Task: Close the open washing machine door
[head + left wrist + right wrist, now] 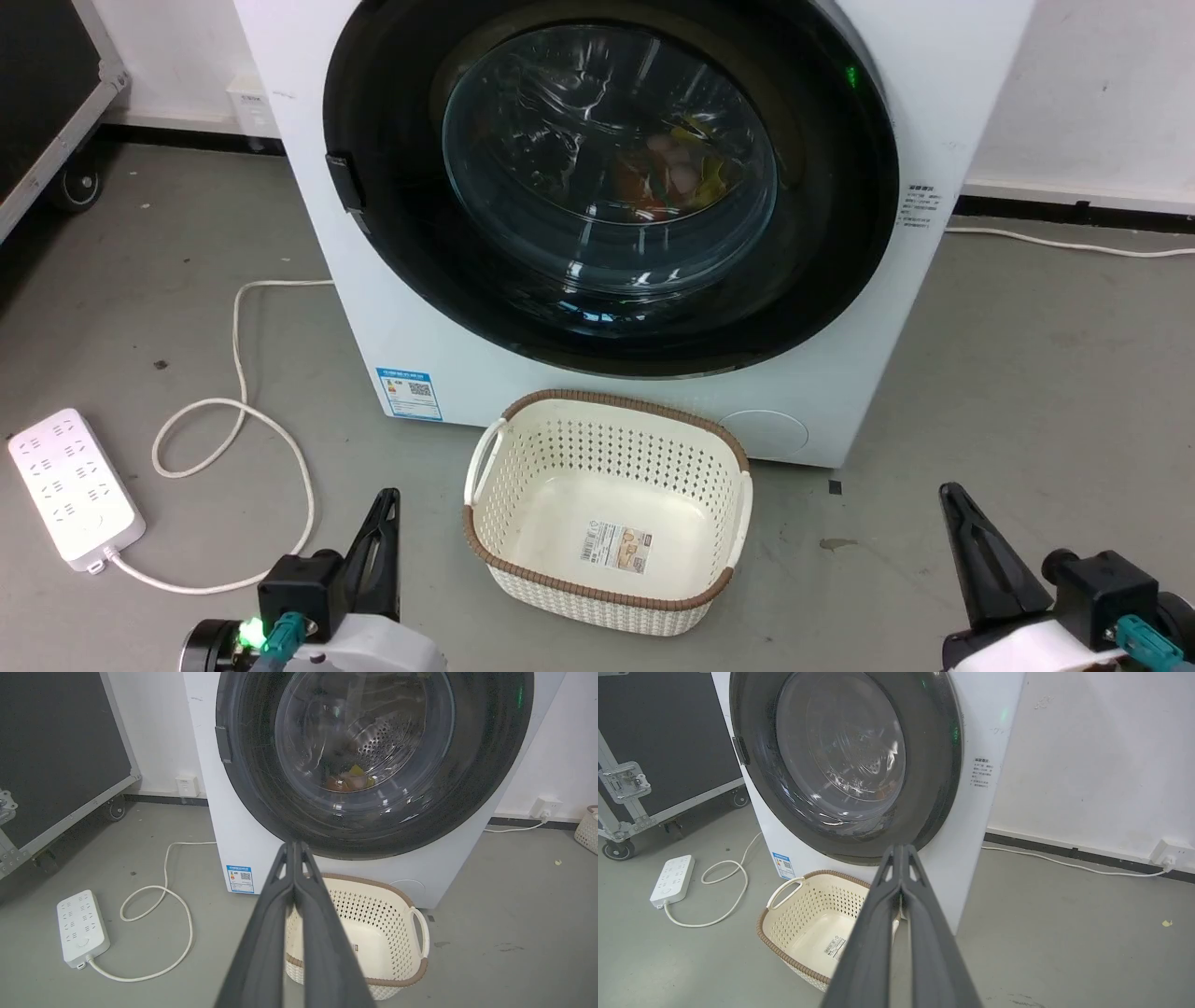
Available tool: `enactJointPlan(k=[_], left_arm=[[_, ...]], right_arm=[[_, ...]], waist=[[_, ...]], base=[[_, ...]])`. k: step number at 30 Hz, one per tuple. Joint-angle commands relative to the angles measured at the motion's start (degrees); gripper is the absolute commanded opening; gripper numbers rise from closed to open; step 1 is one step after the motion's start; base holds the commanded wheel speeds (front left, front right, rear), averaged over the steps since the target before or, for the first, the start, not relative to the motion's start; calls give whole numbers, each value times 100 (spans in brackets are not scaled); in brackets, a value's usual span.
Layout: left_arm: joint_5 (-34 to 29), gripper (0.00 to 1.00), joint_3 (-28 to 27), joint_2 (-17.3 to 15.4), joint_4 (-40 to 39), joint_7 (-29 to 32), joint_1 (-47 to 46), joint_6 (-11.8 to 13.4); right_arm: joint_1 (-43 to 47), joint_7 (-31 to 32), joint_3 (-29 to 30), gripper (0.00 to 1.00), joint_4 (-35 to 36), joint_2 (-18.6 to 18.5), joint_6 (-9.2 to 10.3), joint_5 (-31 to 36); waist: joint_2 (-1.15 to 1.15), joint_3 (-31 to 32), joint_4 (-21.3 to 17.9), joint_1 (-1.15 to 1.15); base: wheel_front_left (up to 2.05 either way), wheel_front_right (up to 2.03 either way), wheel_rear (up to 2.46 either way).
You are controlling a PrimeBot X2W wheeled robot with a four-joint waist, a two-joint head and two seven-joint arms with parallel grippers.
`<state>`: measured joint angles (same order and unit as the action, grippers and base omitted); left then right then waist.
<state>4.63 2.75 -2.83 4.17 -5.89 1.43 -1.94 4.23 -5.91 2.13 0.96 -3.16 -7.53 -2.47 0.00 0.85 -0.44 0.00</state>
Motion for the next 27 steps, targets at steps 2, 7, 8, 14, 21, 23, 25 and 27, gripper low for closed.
enactJointPlan(k=[2, 7, 8, 14, 21, 23, 25, 27], left_arm=[[-67, 0, -35, -3, -54, 47, -60, 44], [-110, 0, -61, -3, -93, 106, -69, 60], [-110, 0, -61, -3, -93, 106, -69, 60], [-169, 0, -97, -4, -148, 188, -81, 83], [-221, 0, -128, -4, -195, 258, -92, 102], [-238, 0, -139, -4, -211, 282, -96, 109], [-255, 0, -149, -4, -227, 305, -99, 115], [-273, 0, -160, -4, -242, 329, -103, 122]], right_arm=[[-106, 46, -22, 0, -19, 17, 3, 38], [-140, 104, -43, 0, -27, 18, 3, 60], [-140, 104, -43, 0, -27, 18, 3, 60], [-188, 187, -71, 0, -39, 20, 3, 92], [-229, 257, -96, 0, -49, 21, 3, 119], [-243, 281, -104, 0, -52, 22, 3, 128], [-257, 305, -113, 0, -56, 22, 3, 137], [-270, 328, -121, 0, -59, 23, 4, 146]], waist=[[0, -4, 2, 0], [0, -13, 7, 0], [0, -13, 7, 0], [0, -25, 13, 0], [0, -36, 19, 0], [0, -39, 20, 0], [0, -43, 22, 0], [0, -46, 24, 0]], base=[[0, 0, 0], [0, 0, 0], [0, 0, 0], [0, 0, 0], [0, 0, 0], [0, 0, 0], [0, 0, 0], [0, 0, 0]])
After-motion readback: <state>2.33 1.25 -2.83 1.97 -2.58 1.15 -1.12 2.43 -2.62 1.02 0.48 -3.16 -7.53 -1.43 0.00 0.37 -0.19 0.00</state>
